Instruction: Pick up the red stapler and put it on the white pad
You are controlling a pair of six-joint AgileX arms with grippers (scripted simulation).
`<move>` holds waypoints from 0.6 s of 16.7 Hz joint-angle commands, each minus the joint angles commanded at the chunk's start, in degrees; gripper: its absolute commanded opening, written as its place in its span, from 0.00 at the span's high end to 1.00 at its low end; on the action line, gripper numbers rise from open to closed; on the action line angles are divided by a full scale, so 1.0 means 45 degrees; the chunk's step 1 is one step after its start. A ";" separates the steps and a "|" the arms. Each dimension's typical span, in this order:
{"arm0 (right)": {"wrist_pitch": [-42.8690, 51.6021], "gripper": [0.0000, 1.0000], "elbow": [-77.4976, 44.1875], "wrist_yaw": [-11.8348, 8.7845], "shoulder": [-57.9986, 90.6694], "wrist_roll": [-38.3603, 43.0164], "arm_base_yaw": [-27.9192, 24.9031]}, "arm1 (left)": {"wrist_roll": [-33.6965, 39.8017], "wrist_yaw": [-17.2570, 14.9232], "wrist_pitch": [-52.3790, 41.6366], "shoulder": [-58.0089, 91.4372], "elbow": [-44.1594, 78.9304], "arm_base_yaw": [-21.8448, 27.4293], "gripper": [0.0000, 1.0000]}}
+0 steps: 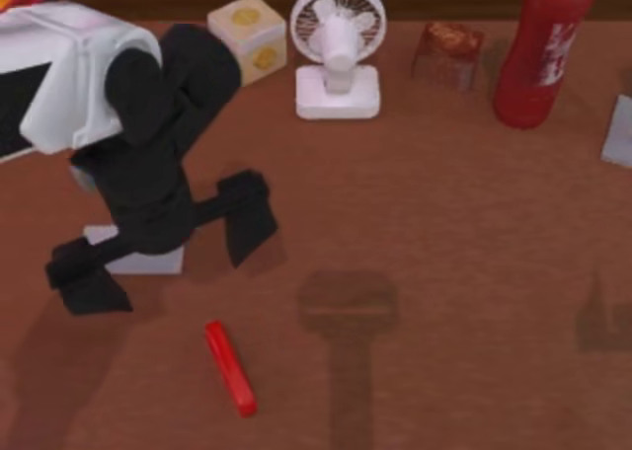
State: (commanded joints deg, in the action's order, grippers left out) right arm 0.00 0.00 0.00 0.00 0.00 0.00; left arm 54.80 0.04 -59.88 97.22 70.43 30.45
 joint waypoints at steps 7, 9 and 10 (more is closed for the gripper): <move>0.0000 0.00 0.0000 0.0000 0.0000 0.0000 0.0000 | 0.0662 -0.0010 -0.0614 0.1097 0.0961 0.0371 0.00; 0.0000 0.00 0.0000 0.0000 0.0000 0.0000 0.0000 | 0.0642 -0.0009 -0.0547 0.1076 0.0896 0.0311 0.00; 0.0000 0.00 0.0000 0.0000 0.0000 0.0000 0.0000 | 0.0628 -0.0009 -0.0385 0.1152 0.0775 0.0316 0.00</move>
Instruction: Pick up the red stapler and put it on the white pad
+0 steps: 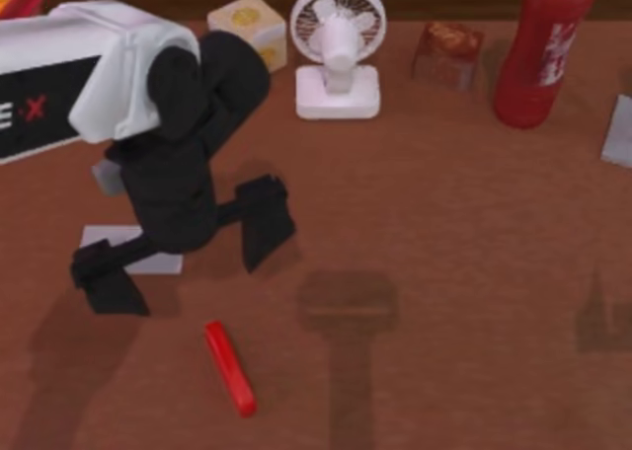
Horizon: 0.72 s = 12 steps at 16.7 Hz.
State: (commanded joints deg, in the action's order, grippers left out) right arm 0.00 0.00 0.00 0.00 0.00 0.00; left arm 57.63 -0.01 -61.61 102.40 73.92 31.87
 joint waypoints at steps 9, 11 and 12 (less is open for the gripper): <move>0.0000 0.00 0.0000 0.0000 0.0000 0.0000 0.0000 | -0.0033 -0.0009 0.4506 0.1891 -0.2567 0.0018 0.00; 0.0000 0.00 0.0000 0.0000 0.0000 0.0000 0.0000 | -0.0031 -0.0010 0.4665 0.1979 -0.2673 0.0021 0.00; 0.0000 0.00 0.0000 0.0000 0.0000 0.0000 0.0000 | -0.0031 -0.0010 0.4665 0.1979 -0.2673 0.0021 0.00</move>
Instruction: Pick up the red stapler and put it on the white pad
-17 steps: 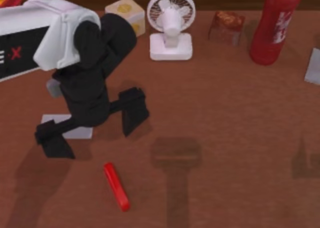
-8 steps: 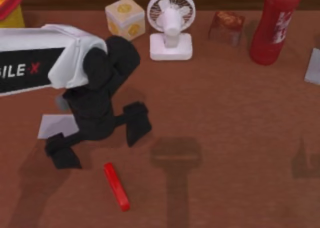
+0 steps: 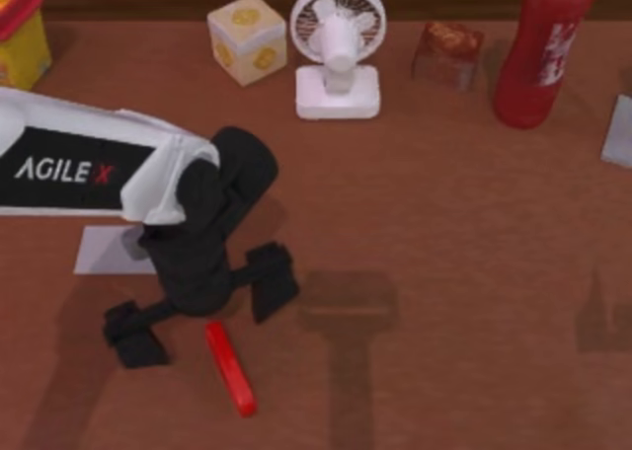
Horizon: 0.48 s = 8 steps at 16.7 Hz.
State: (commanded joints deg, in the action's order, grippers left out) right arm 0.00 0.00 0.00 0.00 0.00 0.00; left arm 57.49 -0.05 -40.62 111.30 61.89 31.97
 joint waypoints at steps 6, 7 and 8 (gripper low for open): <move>0.0000 0.00 0.0000 0.0000 0.0000 0.0000 0.0000 | 0.0000 0.0000 0.0000 0.0000 0.0000 0.0000 0.30; 0.0000 0.00 0.0000 0.0000 0.0000 0.0000 0.0000 | 0.0000 0.0000 0.0000 0.0000 0.0000 0.0000 0.38; 0.0000 0.00 0.0000 0.0000 0.0000 0.0000 0.0000 | 0.0000 0.0000 0.0000 0.0000 0.0000 0.0000 0.45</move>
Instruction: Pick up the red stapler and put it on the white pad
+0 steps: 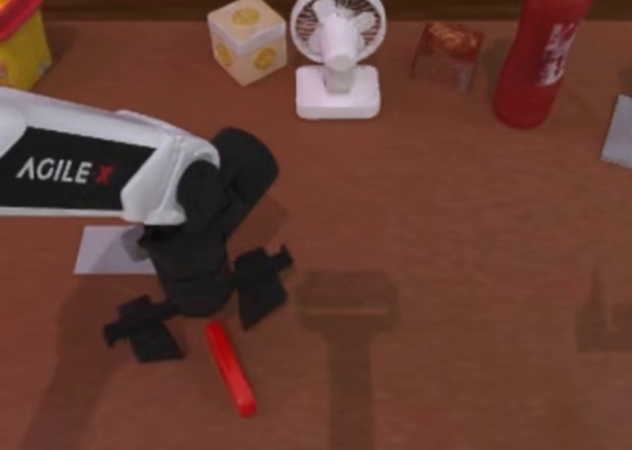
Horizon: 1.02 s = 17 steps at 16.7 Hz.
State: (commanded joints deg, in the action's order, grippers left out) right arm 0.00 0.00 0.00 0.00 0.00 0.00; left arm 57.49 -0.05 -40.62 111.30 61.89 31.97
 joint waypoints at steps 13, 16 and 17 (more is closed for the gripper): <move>0.0000 0.00 0.0000 0.0000 0.0000 0.0000 0.0000 | 0.0000 0.0000 0.0000 0.0000 0.0000 0.0000 1.00; 0.0000 0.00 0.0000 0.0000 0.0000 0.0000 0.0000 | -0.0015 0.0001 -0.0010 -0.0024 0.0009 -0.0007 1.00; 0.0000 0.00 0.0000 0.0000 0.0000 0.0000 0.0000 | -0.0009 0.0001 -0.0049 -0.0035 0.0042 -0.0006 1.00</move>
State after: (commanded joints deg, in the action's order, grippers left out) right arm 0.00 0.00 0.00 0.00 0.00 0.00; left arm 57.45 -0.04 -40.84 111.15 62.08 31.94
